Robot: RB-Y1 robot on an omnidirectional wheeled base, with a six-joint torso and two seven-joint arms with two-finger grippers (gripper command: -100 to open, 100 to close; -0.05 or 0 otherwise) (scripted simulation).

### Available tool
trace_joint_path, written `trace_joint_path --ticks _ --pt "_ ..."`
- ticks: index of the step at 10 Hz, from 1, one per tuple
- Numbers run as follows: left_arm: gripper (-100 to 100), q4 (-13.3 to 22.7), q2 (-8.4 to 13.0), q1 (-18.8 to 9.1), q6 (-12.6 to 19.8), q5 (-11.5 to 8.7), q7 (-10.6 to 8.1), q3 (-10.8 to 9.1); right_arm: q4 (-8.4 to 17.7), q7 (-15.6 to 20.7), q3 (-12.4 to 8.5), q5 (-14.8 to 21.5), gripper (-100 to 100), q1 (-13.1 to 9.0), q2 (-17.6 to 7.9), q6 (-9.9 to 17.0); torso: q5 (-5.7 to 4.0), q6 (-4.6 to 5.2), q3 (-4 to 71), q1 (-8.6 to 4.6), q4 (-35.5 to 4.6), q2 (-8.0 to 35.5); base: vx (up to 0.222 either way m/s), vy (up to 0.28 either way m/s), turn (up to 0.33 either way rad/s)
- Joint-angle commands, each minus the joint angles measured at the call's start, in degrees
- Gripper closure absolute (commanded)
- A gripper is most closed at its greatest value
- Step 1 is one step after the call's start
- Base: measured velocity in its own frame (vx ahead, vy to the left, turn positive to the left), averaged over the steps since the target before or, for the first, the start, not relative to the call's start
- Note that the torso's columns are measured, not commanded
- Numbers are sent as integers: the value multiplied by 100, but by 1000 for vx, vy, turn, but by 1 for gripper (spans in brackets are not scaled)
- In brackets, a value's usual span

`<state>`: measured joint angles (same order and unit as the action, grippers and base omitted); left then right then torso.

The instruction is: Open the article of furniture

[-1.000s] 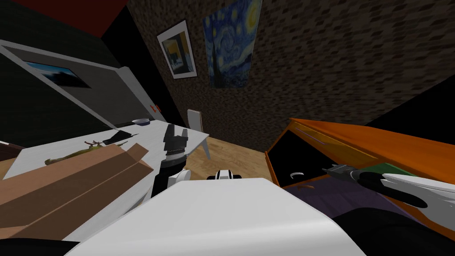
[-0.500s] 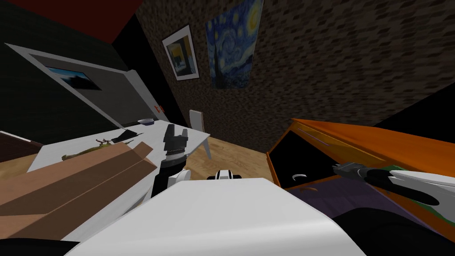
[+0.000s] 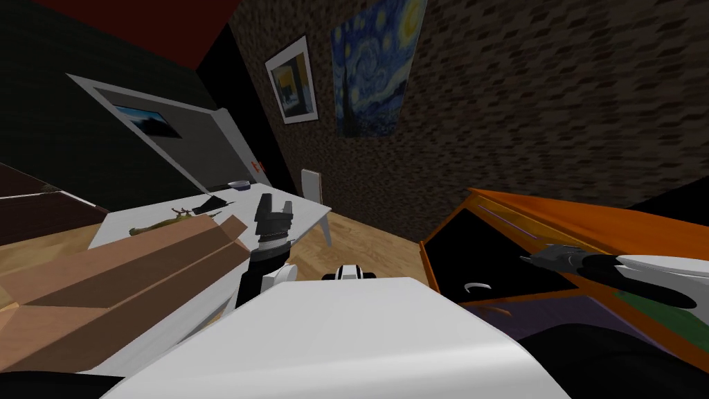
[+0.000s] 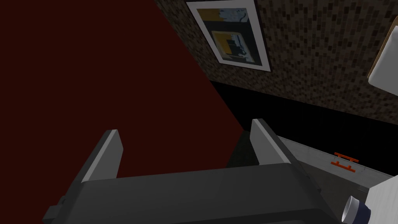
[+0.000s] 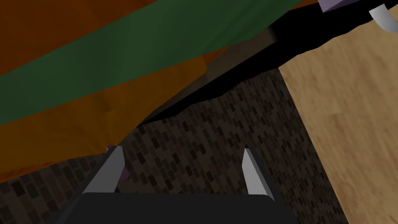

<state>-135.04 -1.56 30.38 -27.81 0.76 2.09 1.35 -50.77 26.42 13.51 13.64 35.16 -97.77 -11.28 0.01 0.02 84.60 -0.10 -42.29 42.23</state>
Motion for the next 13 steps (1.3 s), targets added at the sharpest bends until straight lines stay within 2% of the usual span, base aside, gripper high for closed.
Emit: trace_joint_path --ticks 1,2,3,4,5,6,7,8,11,12,13 --pt "0 0 0 -1 0 0 0 0 242 56 -20 2 -100 80 -276 94 1 -4 -4 11 -1 7 0 12 136" --pt "0 0 0 0 0 0 0 0 242 56 -20 2 -100 80 -276 94 3 1 -6 18 -2 9 0 9 17" --pt "0 0 0 0 0 0 0 0 186 83 -115 -47 -100 188 -286 106 -2 4 -8 12 -2 11 0 0 0" --pt "0 0 0 0 0 0 0 0 229 126 -73 24 -100 112 -112 190 -3 1 -7 7 -2 10 40 -68 125" --pt "0 0 1 0 0 0 0 0 240 72 -15 16 -100 65 -199 127 -9 -5 2 -16 3 -5 24 -47 41" --pt "0 0 0 0 0 0 0 -1 247 72 -5 23 100 53 -191 134 -6 0 1 -1 2 0 3 -7 -5" --pt "0 0 0 0 0 0 0 0 249 46 -1 6 100 68 -226 127 2 0 -5 19 -1 9 47 83 29" --pt "0 0 -1 0 0 0 0 1 250 38 1 0 100 73 -238 125 -38 7 -8 34 14 -5 72 158 16" --pt "0 0 -2 1 0 0 0 1 256 -14 11 -33 100 102 -307 112 -17 15 -9 7 4 8 84 182 5" --pt "0 0 -1 1 0 0 0 1 271 -14 31 -12 100 43 -303 118 -12 15 -13 2 -1 19 34 83 8" --pt "0 0 -1 0 0 0 0 0 247 -85 21 -79 -100 91 -495 19 -4 13 -19 -22 -9 34 21 22 -93"
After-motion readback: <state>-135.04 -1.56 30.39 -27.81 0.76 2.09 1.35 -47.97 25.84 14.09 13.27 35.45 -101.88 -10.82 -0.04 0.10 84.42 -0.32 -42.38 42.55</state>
